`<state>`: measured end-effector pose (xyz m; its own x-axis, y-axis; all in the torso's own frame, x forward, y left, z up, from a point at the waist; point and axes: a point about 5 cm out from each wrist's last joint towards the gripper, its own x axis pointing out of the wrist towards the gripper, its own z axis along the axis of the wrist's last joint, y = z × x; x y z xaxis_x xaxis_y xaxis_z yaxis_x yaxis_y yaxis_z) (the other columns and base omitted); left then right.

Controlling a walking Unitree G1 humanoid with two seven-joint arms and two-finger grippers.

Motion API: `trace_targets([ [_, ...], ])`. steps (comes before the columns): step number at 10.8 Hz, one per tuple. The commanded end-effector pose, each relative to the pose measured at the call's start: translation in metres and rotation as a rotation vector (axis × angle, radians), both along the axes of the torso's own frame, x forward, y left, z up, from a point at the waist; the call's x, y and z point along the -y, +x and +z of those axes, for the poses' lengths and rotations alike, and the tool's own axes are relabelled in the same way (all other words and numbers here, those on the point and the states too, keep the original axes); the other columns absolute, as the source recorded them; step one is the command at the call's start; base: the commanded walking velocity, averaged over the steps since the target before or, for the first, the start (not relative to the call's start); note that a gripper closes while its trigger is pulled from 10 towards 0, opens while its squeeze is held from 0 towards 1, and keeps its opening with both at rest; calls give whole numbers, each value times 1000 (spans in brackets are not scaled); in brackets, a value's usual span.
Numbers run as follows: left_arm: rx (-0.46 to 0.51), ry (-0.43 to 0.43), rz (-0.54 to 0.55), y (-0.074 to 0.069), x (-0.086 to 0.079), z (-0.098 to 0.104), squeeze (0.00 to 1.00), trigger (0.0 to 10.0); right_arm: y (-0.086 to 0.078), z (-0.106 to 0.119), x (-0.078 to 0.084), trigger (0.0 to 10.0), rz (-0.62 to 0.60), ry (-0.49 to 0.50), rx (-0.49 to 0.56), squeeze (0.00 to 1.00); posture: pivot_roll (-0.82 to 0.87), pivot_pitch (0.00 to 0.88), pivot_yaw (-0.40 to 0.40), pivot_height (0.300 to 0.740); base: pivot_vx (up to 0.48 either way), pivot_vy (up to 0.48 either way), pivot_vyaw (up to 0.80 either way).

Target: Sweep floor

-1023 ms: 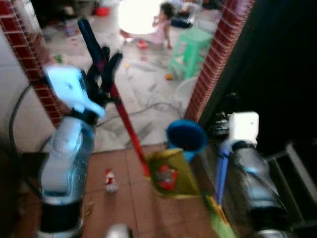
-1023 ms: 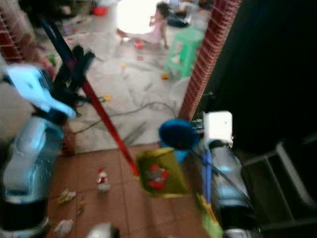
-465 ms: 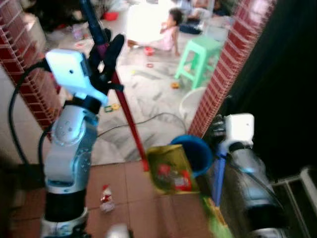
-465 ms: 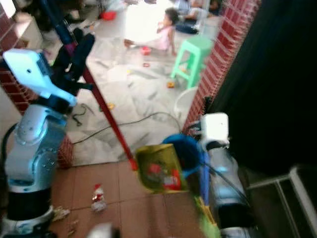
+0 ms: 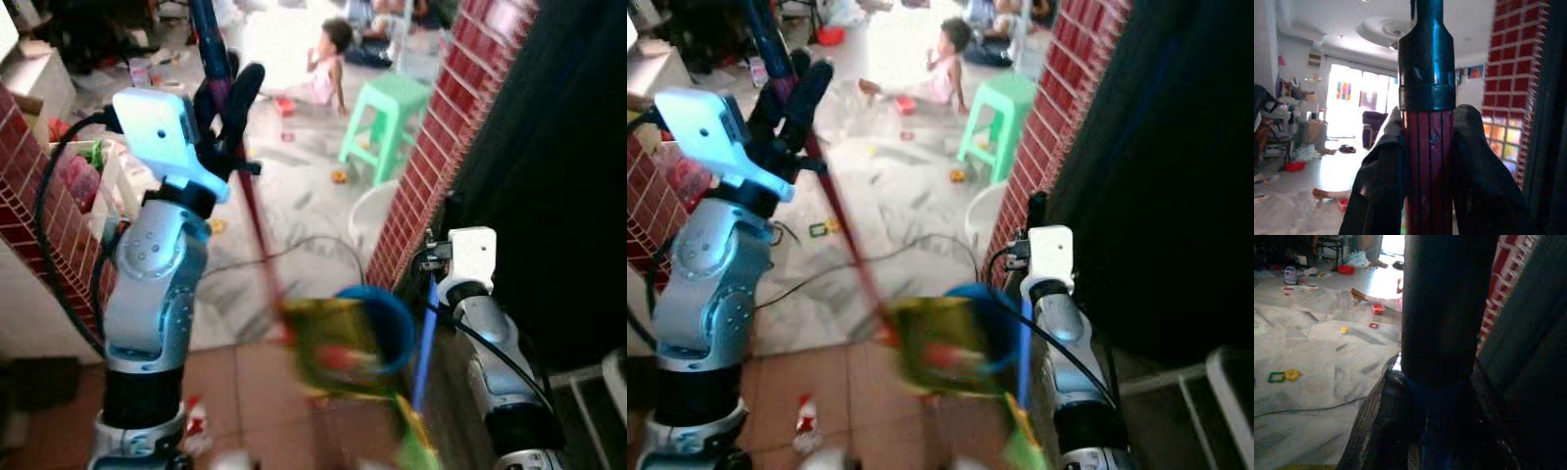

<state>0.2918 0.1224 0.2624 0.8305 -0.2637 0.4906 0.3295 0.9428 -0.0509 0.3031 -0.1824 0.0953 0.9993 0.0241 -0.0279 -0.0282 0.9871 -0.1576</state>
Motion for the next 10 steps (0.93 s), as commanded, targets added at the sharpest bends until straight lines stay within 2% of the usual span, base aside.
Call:
trace_targets([
  [1,85,15,34,-1,-5,16,0,10000,4,7,-5,10000,19,-1,32,0,11,0,-55,740,461,0,0],
  [3,86,11,31,-1,-3,15,0,10000,5,6,-5,10000,20,-2,30,0,12,0,-54,740,461,0,0],
  [6,63,32,41,2,3,3,0,10000,5,4,-5,10000,21,-5,22,0,11,0,-51,740,0,0,0],
  [10,81,94,17,6,29,-9,0,10000,5,3,-6,10000,17,-7,21,0,9,0,-49,740,0,0,0],
])
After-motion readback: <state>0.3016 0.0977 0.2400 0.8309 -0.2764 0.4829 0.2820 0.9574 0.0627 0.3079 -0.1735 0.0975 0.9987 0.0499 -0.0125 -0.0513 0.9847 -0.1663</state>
